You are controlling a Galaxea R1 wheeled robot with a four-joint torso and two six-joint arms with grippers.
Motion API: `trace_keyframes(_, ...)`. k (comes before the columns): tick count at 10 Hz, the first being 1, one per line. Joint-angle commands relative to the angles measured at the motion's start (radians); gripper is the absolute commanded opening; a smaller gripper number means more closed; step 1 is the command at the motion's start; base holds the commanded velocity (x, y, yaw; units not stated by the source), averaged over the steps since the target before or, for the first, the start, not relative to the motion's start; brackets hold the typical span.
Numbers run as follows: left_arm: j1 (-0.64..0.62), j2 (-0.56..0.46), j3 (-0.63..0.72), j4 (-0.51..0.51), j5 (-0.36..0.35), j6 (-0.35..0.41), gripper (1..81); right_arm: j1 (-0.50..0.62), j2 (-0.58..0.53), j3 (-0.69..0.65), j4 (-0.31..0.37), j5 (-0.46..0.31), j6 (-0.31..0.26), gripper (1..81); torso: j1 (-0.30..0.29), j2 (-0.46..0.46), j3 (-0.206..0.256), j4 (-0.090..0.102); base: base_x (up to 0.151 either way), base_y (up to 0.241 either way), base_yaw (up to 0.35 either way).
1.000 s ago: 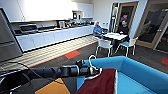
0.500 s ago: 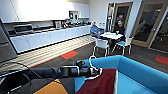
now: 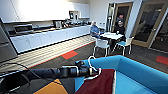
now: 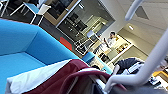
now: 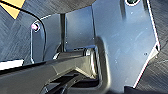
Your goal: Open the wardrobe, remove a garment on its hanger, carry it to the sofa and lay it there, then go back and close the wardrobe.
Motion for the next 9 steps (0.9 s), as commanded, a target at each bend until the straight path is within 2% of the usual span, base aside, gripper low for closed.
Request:
trace_keyframes(1, -0.172, -0.001, 0.036, 0.032, -0.062, -0.01, 1.0, 0.033, 0.009, 0.005, -0.007, -0.061, -0.003, 81.1, 0.0, 0.0, 0.0, 0.0, 0.0, 0.0, 0.0)
trace_keyframes(5, -0.172, 0.005, 0.035, 0.032, -0.062, -0.009, 1.0, 0.033, 0.009, 0.005, -0.006, -0.061, -0.003, 81.1, 0.0, 0.0, 0.0, 0.0, 0.0, 0.0, 0.0)
trace_keyframes(9, -0.172, 0.009, 0.035, 0.032, -0.062, -0.007, 1.0, 0.03, 0.009, 0.003, -0.006, -0.06, -0.003, 81.1, -0.001, -0.001, 0.0, 0.0, 0.084, 0.0, 0.0)
